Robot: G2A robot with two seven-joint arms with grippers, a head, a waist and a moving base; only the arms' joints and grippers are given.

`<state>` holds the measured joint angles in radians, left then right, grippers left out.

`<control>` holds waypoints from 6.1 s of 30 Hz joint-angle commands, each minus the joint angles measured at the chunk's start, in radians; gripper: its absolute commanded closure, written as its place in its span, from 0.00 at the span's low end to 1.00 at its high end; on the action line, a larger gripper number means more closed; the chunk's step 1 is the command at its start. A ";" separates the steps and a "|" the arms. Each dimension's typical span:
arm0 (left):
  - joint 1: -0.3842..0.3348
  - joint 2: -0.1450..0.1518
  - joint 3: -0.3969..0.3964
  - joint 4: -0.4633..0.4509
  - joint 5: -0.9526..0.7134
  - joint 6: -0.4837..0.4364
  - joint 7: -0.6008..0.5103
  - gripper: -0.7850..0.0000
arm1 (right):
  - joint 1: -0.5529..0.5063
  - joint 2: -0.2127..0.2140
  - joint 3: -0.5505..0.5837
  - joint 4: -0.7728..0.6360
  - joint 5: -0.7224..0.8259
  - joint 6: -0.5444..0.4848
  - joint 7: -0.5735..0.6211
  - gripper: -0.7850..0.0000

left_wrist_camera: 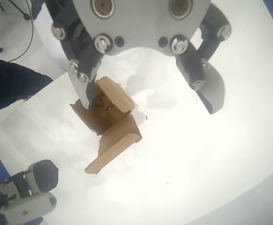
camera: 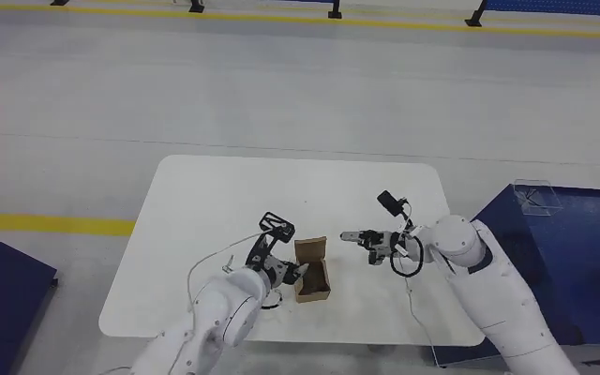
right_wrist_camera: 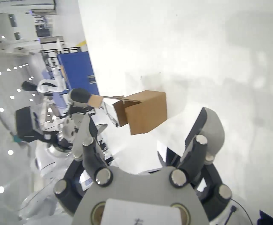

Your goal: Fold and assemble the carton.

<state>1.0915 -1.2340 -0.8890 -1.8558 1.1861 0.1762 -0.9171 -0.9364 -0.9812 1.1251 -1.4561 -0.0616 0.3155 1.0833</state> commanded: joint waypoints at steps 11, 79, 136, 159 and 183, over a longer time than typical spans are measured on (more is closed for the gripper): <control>0.074 0.007 -0.063 0.011 0.010 -0.004 -0.031 0.00 | -0.013 0.002 -0.072 -0.026 -0.108 -0.043 0.059 0.00; -0.024 -0.048 -0.198 0.139 0.007 -0.053 0.048 0.00 | -0.132 0.013 -0.004 -0.194 -0.160 -0.096 0.175 0.00; -0.190 -0.088 -0.129 0.419 -0.237 -0.339 0.114 0.00 | 0.066 -0.058 -0.259 0.125 -0.209 -0.126 0.152 0.00; -0.156 -0.094 -0.062 0.348 -0.207 -0.340 0.076 0.00 | 0.079 -0.042 -0.143 0.143 -0.169 -0.149 0.086 0.00; -0.185 -0.104 -0.059 0.418 -0.211 -0.306 0.074 0.00 | 0.025 -0.046 -0.163 0.054 -0.113 -0.176 0.053 0.00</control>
<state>0.9058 -1.3383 -0.9469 -1.4370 0.9755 -0.1300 -0.8436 -0.9122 -1.0265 0.9661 -1.4027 -0.1728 0.1389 1.1300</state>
